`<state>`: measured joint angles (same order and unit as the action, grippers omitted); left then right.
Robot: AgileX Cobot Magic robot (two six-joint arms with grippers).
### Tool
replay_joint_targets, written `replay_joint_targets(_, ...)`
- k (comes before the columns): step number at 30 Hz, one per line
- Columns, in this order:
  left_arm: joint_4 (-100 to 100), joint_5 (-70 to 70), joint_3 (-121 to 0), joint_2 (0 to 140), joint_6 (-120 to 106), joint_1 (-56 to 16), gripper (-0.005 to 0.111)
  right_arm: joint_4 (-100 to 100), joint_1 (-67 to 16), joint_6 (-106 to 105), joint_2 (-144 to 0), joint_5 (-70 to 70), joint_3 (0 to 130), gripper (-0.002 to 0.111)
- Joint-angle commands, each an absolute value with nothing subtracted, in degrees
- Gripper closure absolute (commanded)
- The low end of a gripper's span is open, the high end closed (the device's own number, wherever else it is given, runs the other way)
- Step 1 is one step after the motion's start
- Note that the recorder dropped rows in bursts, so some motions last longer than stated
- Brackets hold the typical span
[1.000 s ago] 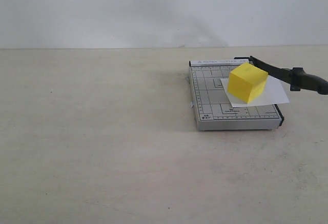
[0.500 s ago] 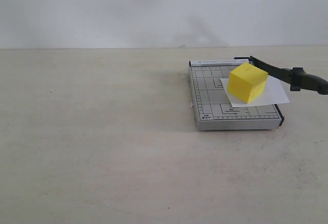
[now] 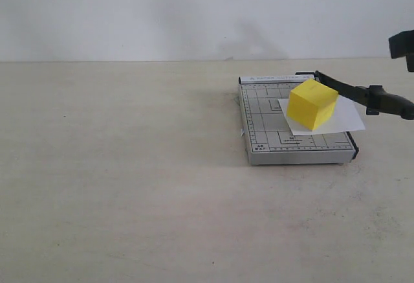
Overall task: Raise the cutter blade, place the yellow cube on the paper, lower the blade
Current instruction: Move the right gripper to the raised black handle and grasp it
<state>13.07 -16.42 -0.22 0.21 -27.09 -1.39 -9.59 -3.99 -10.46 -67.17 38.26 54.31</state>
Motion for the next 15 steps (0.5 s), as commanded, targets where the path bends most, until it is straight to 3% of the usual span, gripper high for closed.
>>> replay_joint_targets(1, 13.05, -16.02, 0.00, 0.00, -26.51, -1.23, 0.102, -9.20, -3.92, -13.09, -72.64, 41.59, 57.57, 0.106)
replay_joint_targets(3, 13.05, -16.02, 0.00, 0.00, -26.51, -1.23, 0.102, -9.20, -3.92, -13.94, -74.35, 41.47, 57.67, 0.097)
replay_joint_targets(8, 13.05, -16.02, 0.00, 0.00, -26.51, -1.23, 0.102, -9.20, -3.92, -13.77, -77.39, 39.30, 57.67, 0.049)
replay_joint_targets(9, 13.05, -16.02, 0.00, 0.00, -26.51, -1.23, 0.102, -9.20, -3.92, -12.88, -77.77, 38.38, 57.67, 0.044)
replay_joint_targets(15, 13.05, -16.02, 0.00, 0.00, -26.51, -1.23, 0.102, -8.74, -3.92, -10.15, -77.96, 36.77, 57.67, 0.043)
